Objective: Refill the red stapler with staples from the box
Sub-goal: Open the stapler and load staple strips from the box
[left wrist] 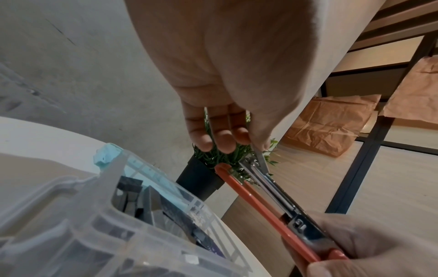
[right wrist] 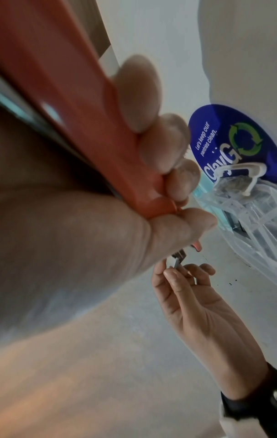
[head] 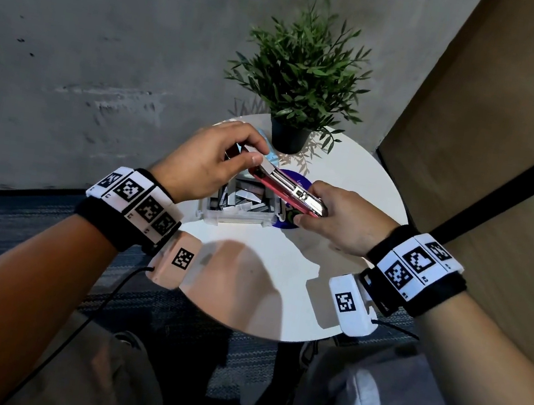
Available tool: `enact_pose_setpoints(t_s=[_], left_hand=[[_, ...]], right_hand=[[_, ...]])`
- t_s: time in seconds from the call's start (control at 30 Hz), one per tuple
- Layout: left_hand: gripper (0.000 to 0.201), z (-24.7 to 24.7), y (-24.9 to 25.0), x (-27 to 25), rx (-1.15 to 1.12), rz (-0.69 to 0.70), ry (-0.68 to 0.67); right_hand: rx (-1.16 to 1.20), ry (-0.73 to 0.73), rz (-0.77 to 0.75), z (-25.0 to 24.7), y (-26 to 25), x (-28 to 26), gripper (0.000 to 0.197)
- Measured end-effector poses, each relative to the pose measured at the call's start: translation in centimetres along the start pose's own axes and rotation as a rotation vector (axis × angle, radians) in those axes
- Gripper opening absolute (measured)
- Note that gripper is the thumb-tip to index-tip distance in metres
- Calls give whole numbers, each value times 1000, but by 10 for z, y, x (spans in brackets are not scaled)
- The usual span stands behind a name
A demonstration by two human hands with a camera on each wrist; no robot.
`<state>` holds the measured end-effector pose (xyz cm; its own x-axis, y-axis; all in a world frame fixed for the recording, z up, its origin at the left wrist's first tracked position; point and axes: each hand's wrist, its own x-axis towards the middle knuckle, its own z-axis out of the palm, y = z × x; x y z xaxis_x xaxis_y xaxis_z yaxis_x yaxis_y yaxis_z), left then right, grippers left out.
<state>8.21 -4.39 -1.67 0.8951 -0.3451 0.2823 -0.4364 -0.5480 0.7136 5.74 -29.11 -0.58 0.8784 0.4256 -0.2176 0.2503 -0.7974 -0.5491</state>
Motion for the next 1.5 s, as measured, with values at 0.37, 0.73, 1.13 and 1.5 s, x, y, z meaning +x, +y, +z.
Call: enact_pose_setpoints(t_s=[0.37, 0.73, 1.13, 1.5], left_hand=[[9, 0, -1, 0, -2, -2, -28], [11, -3, -2, 0, -9, -29, -38], [11, -1, 0, 0, -12, -16, -19], [12, 0, 5, -1, 112, 5, -35]], right_hand=[[-5, -14, -5, 2, -1, 1, 23], [14, -1, 1, -1, -1, -1, 22], [30, -18, 11, 0, -2, -1, 21], [1, -21, 10, 3, 0, 2, 25]])
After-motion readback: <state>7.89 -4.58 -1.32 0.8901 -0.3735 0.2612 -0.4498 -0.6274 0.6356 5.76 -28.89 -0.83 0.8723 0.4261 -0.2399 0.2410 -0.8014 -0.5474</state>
